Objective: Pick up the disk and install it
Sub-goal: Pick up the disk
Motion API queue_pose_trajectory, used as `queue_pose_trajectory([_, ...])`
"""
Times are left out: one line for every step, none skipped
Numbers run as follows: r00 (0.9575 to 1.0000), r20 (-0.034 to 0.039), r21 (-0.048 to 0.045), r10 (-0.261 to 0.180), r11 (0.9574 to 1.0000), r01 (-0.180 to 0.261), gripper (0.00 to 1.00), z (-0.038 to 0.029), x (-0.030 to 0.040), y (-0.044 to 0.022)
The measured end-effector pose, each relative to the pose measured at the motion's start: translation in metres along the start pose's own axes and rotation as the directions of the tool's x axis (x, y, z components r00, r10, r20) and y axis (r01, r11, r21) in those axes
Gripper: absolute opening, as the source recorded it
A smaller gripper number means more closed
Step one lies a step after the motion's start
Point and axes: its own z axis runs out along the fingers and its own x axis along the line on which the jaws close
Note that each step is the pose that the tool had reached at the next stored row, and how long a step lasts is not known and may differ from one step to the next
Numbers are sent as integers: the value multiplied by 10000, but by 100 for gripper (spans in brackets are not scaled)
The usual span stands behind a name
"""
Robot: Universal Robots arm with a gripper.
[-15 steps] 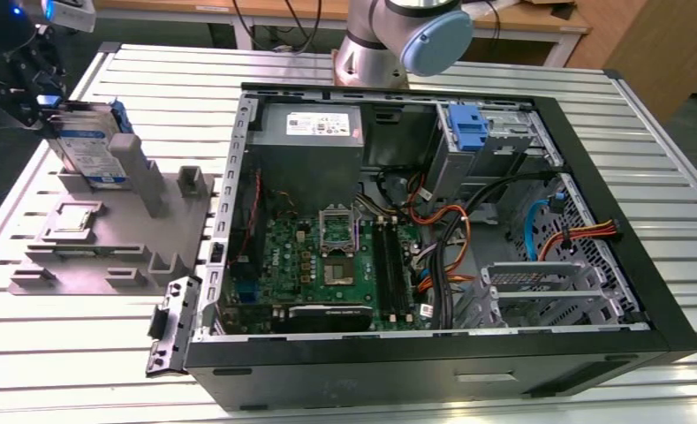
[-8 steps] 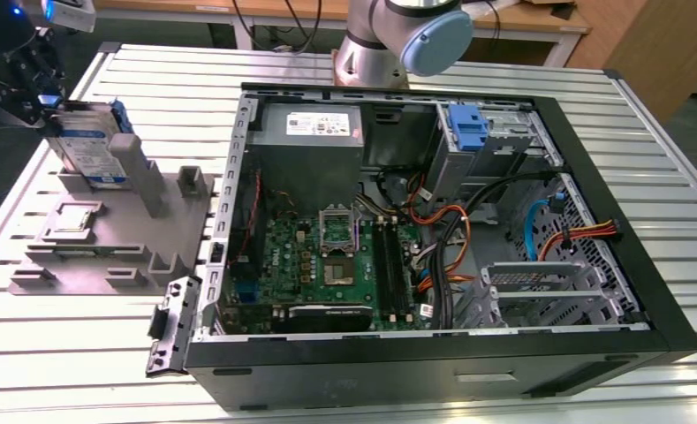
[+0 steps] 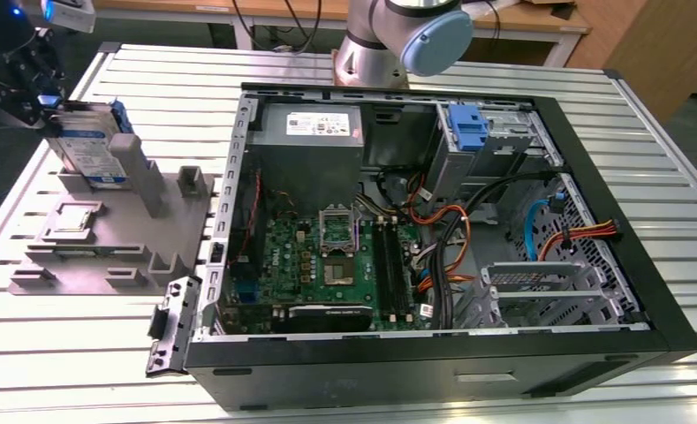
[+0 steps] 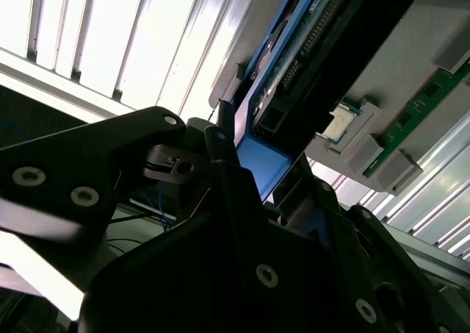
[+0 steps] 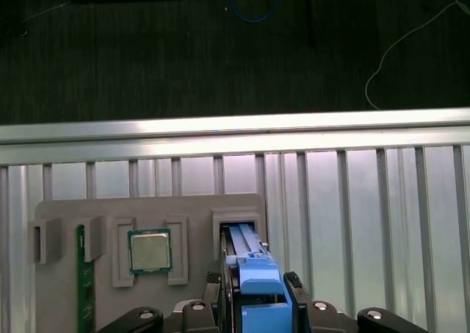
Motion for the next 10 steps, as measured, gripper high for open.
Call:
queue_pose_trajectory([10000,-1,0,-1,10000,1,46,0,4,0])
queue_pose_trajectory([10000,-1,0,0,10000,0,46,0,5,-1])
queue_pose_trajectory([10000,-1,0,1,10000,-1,46,0,5,-1])
queue_pose_trajectory([10000,0,1,0,10000,0,46,0,6,-1])
queue_pose_trajectory([10000,-1,0,0,10000,0,46,0,6,-1])
queue_pose_trajectory([10000,-1,0,-1,10000,1,46,-1,7,-1])
queue_pose_trajectory([10000,-1,0,-1,10000,1,46,-1,7,-1])
queue_pose_trajectory([10000,-1,0,0,10000,0,46,0,7,-1])
queue_pose_trajectory([10000,-1,0,-1,10000,1,46,0,7,-1])
queue_pose_trajectory([10000,-1,0,0,10000,0,46,0,7,0])
